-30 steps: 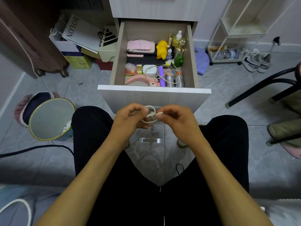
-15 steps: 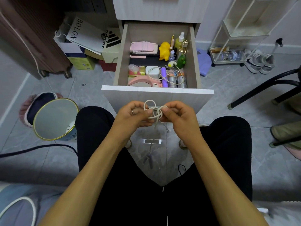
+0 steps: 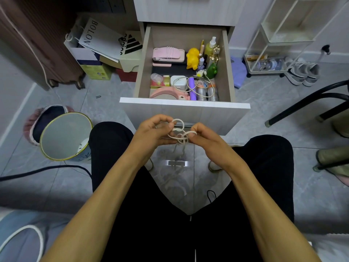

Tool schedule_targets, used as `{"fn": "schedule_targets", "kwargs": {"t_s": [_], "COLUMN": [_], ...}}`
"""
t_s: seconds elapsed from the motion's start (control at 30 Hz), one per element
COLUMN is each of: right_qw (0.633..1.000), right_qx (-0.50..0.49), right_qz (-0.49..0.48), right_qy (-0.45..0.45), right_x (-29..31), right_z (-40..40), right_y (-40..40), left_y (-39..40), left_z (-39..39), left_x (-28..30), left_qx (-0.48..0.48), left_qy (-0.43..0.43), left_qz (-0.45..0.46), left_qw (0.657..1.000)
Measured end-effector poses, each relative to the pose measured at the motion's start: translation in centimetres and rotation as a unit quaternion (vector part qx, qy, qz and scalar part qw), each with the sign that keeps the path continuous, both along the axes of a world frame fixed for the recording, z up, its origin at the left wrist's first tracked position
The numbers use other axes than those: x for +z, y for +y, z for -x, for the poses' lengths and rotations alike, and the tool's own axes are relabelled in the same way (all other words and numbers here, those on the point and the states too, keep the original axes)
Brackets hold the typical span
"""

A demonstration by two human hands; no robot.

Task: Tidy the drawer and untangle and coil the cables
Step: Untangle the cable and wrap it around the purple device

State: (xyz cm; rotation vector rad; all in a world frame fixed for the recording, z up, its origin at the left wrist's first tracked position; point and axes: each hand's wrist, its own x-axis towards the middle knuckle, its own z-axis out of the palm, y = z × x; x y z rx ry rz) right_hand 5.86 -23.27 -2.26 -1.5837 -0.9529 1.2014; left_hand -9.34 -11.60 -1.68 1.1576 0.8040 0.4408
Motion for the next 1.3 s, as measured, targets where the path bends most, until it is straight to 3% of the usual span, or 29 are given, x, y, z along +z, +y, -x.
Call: {"fn": "schedule_targets", "kwargs": {"t_s": [0.1,0.27,0.4,0.5,0.67,0.8,1.03,1.13,1.3], "right_qw": [0.999,0.996,0.997,1.000,0.996,1.000,0.995,0.989,0.984], "right_qx": [0.039,0.070,0.030,-0.005,0.026,0.000,-0.072,-0.104,-0.126], "right_qz": [-0.004,0.006,-0.008,-0.005,0.014,0.010,0.014,0.011,0.007], "right_qy": [0.036,-0.047,-0.069,-0.026,-0.086,-0.018,0.069,0.106,0.122], "right_x": [0.2,0.4,0.3,-0.2,-0.3,0.1,-0.9,-1.1,-1.2], "right_z": [-0.1,-0.6,-0.4,-0.4,0.0,-0.1,0.3,0.2,0.4], "right_y": [0.2,0.5,0.6,0.4,0.6,0.6,1.0,0.9,0.8], "left_y": [0.2,0.8,1.2,1.6,1.5,1.5,-0.8,-1.6,-2.1], "left_z": [-0.1,-0.3,-0.3,-0.3,-0.4,-0.3,-0.9,-0.3,-0.4], "left_x": [0.0,-0.1,-0.3,-0.5,-1.2,-1.8,-1.1,-1.6,-1.5], "left_qx": [-0.007,-0.013,0.003,0.056,0.136,0.156,0.099,0.047,0.034], "left_qy": [0.003,0.016,0.037,0.049,0.064,0.066,-0.036,0.002,0.025], "left_qz": [-0.006,-0.005,0.013,0.064,0.167,0.195,0.098,-0.036,-0.068], "left_qw": [1.000,1.000,0.999,0.995,0.974,0.966,0.990,0.998,0.997]}}
